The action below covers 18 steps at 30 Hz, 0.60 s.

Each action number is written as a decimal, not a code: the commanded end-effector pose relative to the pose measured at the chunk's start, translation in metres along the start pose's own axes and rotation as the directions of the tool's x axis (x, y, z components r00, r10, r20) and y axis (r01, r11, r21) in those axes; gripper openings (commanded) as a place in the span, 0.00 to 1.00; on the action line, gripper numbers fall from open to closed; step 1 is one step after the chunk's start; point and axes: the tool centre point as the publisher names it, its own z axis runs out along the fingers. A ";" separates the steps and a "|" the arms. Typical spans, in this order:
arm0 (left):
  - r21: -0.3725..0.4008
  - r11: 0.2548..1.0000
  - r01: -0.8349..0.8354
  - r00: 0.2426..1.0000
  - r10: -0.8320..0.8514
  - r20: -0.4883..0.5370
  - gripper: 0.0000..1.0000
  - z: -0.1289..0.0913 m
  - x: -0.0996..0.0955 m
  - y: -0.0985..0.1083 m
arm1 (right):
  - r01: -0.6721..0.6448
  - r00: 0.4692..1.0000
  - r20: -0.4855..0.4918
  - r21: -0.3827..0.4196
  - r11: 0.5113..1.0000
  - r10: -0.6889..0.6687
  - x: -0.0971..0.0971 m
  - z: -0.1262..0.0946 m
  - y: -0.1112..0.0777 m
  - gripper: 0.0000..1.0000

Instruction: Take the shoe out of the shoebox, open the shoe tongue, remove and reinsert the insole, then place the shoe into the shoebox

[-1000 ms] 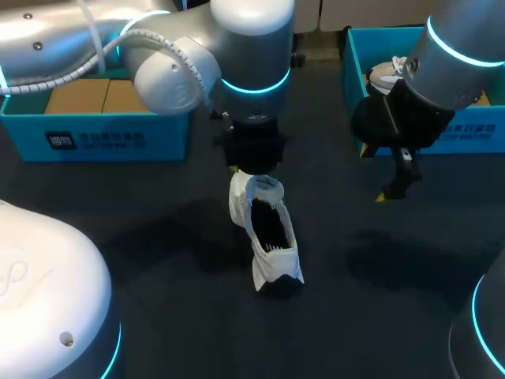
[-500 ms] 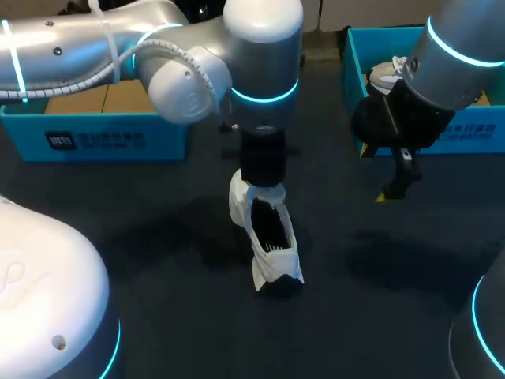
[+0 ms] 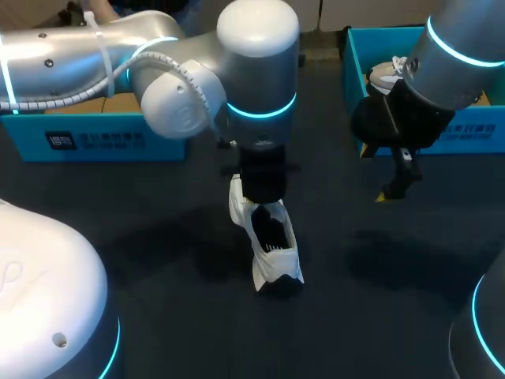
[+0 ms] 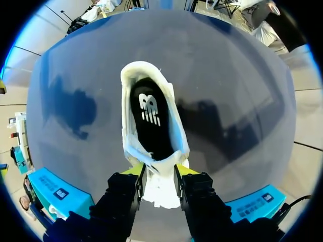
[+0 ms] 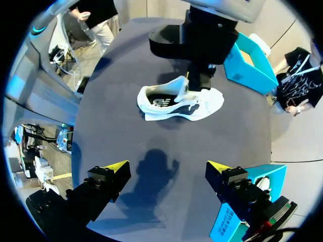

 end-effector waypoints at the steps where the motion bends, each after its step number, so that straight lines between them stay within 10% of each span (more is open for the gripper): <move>1: -0.009 1.000 0.005 1.000 -0.005 0.012 0.34 0.008 -0.001 -0.005 | 0.000 1.000 0.000 0.002 1.000 0.000 -0.001 0.002 0.000 1.00; 18: -0.037 0.999 0.037 0.999 -0.036 0.017 0.29 -0.003 -0.008 -0.016 | 0.000 1.000 0.000 0.002 1.000 0.000 -0.001 0.002 0.000 1.00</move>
